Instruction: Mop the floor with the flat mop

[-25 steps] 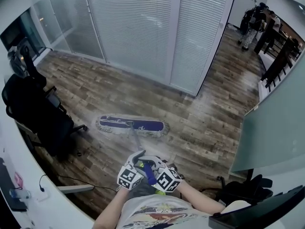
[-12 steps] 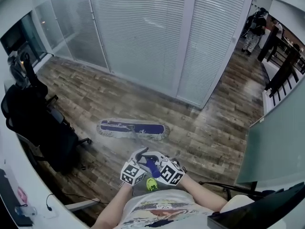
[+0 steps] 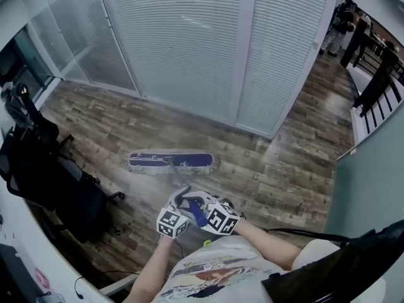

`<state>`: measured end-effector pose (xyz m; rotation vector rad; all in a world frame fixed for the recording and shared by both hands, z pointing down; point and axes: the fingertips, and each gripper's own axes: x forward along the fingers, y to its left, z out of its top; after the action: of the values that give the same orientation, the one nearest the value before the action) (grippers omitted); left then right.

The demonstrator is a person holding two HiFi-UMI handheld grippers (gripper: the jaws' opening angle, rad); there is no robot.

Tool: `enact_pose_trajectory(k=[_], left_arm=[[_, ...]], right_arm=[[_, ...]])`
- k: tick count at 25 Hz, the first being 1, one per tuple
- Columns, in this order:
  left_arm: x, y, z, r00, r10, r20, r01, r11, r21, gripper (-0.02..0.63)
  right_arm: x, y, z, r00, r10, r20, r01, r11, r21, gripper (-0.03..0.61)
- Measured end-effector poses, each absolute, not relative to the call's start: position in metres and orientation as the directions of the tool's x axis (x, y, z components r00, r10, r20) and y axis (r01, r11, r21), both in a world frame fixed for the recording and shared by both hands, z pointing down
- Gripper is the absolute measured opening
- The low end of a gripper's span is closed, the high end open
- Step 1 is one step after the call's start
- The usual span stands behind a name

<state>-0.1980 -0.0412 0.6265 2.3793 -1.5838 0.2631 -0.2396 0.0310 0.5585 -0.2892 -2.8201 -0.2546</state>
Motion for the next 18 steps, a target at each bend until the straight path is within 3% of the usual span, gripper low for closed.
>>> enact_pose_trajectory(k=[18], left_arm=[[-0.350,-0.289,0.630,0.303,-0.884,0.356,-0.953,-0.281,0.115,0.249]], right_arm=[[-0.383,-0.217,0.557,-0.922,0.262,0.284,0.300,0.948,0.101,0.129]])
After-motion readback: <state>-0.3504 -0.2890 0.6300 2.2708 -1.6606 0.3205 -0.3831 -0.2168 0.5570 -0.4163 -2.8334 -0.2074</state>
